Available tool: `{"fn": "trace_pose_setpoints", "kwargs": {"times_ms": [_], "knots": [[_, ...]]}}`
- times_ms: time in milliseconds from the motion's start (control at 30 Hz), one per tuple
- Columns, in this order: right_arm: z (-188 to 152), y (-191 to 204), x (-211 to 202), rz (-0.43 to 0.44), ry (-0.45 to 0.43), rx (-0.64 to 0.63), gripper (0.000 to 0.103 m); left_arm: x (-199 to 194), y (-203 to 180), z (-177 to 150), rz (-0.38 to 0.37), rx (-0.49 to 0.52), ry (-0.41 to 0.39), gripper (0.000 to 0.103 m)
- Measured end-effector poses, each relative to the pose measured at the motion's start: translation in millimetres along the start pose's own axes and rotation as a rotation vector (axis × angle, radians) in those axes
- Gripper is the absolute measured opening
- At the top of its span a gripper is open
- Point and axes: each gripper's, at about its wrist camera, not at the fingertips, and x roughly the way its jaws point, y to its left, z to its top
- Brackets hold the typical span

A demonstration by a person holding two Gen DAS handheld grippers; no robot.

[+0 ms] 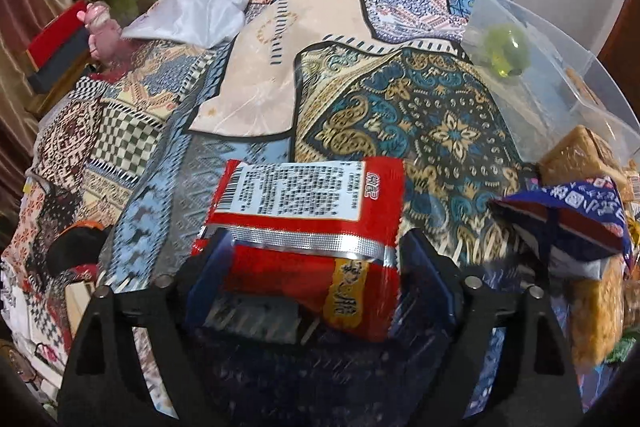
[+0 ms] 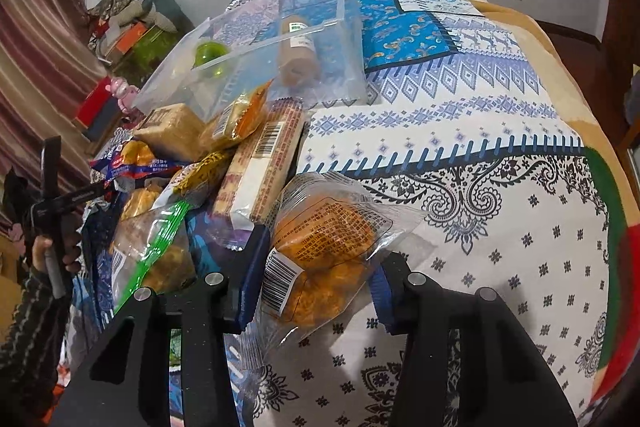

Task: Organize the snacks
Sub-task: 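Grasp the orange cookie bag with the right tool while the left tool grasps the red chip bag, then carry the cookie bag and red chip bag into the clear box and release both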

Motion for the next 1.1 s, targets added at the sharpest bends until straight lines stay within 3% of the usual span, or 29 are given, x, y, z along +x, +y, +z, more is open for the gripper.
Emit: {"fn": "trace_pose_setpoints", "kwargs": {"times_ms": [167,300,500,600,700,1100], "knots": [[1,1,1,-0.001,0.003,-0.005,0.043,5,1,3,0.005,-0.017,-0.022,0.085],[4,0,2,0.0,0.0,-0.007,0.043,4,1,5,0.034,-0.011,-0.034,0.063],[5,-2,2,0.005,-0.003,-0.006,0.042,3,-6,7,0.077,0.046,-0.036,0.04],[4,-3,2,0.011,-0.003,0.002,0.042,-1,-11,8,0.093,0.07,-0.033,0.034],[4,-1,-1,0.007,-0.006,-0.002,0.042,-9,-18,8,0.086,0.095,-0.038,0.027],[16,8,-23,0.007,-0.066,-0.028,0.041,-75,-58,14,-0.039,0.116,-0.131,0.017]]}}
